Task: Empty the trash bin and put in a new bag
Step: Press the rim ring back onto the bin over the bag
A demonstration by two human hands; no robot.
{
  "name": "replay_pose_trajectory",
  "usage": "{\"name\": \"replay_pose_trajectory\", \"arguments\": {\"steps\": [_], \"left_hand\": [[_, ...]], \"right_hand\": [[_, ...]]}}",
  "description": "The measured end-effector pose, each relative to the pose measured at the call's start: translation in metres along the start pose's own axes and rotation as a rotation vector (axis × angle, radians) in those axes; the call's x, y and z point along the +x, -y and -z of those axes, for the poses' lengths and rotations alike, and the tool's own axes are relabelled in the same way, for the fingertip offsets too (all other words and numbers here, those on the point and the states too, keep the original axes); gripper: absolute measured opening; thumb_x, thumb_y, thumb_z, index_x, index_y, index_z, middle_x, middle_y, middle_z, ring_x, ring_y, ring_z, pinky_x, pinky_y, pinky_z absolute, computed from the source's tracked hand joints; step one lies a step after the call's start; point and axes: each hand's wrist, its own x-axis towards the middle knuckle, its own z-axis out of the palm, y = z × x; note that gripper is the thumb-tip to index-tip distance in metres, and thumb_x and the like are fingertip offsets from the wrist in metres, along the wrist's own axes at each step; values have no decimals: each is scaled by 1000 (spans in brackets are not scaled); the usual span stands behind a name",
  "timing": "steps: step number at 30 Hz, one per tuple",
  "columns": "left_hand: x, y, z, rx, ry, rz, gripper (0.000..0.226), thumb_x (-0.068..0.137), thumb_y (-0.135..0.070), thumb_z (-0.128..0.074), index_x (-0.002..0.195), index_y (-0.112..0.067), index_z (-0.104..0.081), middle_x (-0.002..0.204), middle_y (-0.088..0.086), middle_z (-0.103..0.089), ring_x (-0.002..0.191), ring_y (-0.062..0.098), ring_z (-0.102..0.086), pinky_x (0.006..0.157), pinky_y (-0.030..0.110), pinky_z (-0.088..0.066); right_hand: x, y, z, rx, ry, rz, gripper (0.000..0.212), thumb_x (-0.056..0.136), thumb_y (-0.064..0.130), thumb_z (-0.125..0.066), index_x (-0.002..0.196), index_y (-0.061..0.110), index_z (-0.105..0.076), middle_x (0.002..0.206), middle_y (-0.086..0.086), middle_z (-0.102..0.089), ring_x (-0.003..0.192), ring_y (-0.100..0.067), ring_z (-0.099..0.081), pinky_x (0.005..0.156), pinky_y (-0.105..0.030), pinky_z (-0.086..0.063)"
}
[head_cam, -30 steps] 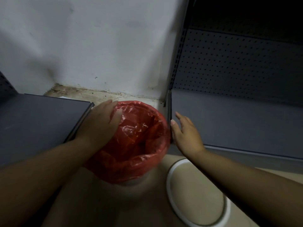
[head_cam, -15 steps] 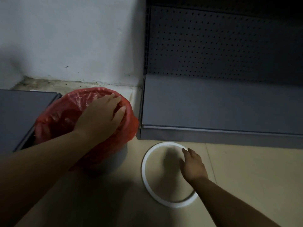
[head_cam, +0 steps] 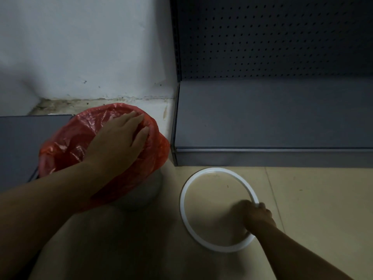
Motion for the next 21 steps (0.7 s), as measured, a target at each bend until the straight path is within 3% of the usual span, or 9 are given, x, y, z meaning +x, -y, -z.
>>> {"name": "replay_pose_trajectory", "arguments": {"steps": [4, 6, 13, 21], "left_hand": [[0, 1, -1, 10, 15, 4, 61, 88, -42, -23, 136, -11, -44, 145, 13, -43, 134, 30, -37, 113, 44, -23], [0, 1, -1, 10, 9, 3, 60, 88, -42, -24, 136, -10, -44, 144, 14, -44, 133, 31, -39, 111, 45, -25], [2, 3, 3, 18, -4, -7, 60, 89, -41, -25, 135, -8, -45, 142, 16, -46, 132, 33, -40, 108, 46, -30], [9, 10, 14, 23, -11, -28, 61, 88, -40, -22, 133, -6, -46, 140, 17, -48, 132, 31, -41, 114, 47, -26]], "right_hand": [[5, 2, 2, -19, -30, 35, 43, 98, 34, -32, 119, 3, -54, 104, -16, -59, 91, -32, -60, 82, -36, -50], [5, 3, 3, -59, -54, 78, 40, 99, 27, -31, 119, 4, -56, 103, -13, -59, 92, -30, -60, 77, -32, -46], [-13, 15, 21, -215, -182, 281, 35, 96, 13, -35, 124, 14, -56, 113, -11, -55, 94, -31, -65, 86, -35, -52], [-31, 45, 84, -320, -156, 491, 60, 90, 7, -39, 144, 32, -35, 122, -14, -58, 110, -32, -59, 91, -33, -46]]}}
